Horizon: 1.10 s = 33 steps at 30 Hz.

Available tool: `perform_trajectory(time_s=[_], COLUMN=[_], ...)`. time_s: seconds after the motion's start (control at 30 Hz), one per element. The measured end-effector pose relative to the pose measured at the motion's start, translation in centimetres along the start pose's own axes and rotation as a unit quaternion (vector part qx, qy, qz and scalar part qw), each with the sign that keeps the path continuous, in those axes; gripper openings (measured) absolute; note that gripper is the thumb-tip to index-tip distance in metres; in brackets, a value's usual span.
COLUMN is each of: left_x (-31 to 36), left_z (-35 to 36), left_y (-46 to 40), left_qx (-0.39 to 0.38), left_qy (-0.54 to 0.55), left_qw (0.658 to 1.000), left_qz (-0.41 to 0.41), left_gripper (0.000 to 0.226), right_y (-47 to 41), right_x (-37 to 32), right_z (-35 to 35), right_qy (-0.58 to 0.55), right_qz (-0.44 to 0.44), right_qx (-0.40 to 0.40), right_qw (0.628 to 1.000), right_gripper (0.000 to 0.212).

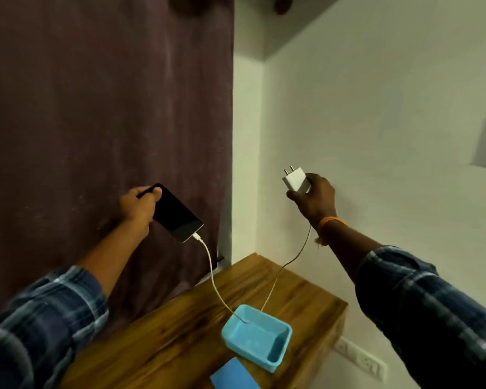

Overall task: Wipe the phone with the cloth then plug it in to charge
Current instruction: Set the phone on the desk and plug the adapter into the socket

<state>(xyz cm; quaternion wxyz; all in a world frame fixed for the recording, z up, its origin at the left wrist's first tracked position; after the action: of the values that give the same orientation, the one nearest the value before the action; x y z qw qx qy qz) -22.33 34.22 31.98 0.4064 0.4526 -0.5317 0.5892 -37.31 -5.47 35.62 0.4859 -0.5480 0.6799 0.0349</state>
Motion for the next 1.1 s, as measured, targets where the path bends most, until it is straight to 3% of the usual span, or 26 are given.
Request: perform_trajectory(time_s=[0.23, 0.5, 0.77, 1.1], left_x=[8.0, 6.7, -2.6, -21.5], left_z=[15.1, 30.1, 41.3, 51.6], left_y=[3.1, 8.7, 11.0, 8.3], left_qx=[-0.070, -0.167, -0.243, -0.284], left_qy=[0.071, 0.107, 0.075, -0.020], left_qw=[0.993, 0.980, 0.965, 0.943], left_qz=[0.060, 0.011, -0.068, -0.176], left_gripper=[0.028, 0.014, 0.015, 0.028], right_y=[1.0, 3.6, 5.7, 7.1], right_x=[4.3, 13.1, 23.9, 39.6], right_z=[-14.2, -23.6, -24.0, -14.9], right_qy=[0.006, 0.016, -0.001, -0.014], right_qz=[0.019, 0.117, 0.230, 0.370], right_qx=[0.090, 0.088, 0.078, 0.065], right_qw=[0.996, 0.989, 0.970, 0.927], right_gripper=[0.057, 0.061, 0.048, 0.054])
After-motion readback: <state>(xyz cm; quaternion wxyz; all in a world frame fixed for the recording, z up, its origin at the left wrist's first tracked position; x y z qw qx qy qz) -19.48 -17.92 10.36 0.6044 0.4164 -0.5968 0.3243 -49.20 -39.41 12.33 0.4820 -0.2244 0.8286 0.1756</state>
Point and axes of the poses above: each hand's wrist, its own y-axis away from the middle knuckle, its own z-axis out of the palm, x = y × z, the point moved 4 cm from there along -y, towards the middle knuckle, and after that the axes turned 13 degrees about -x, right-handed, at the moved point
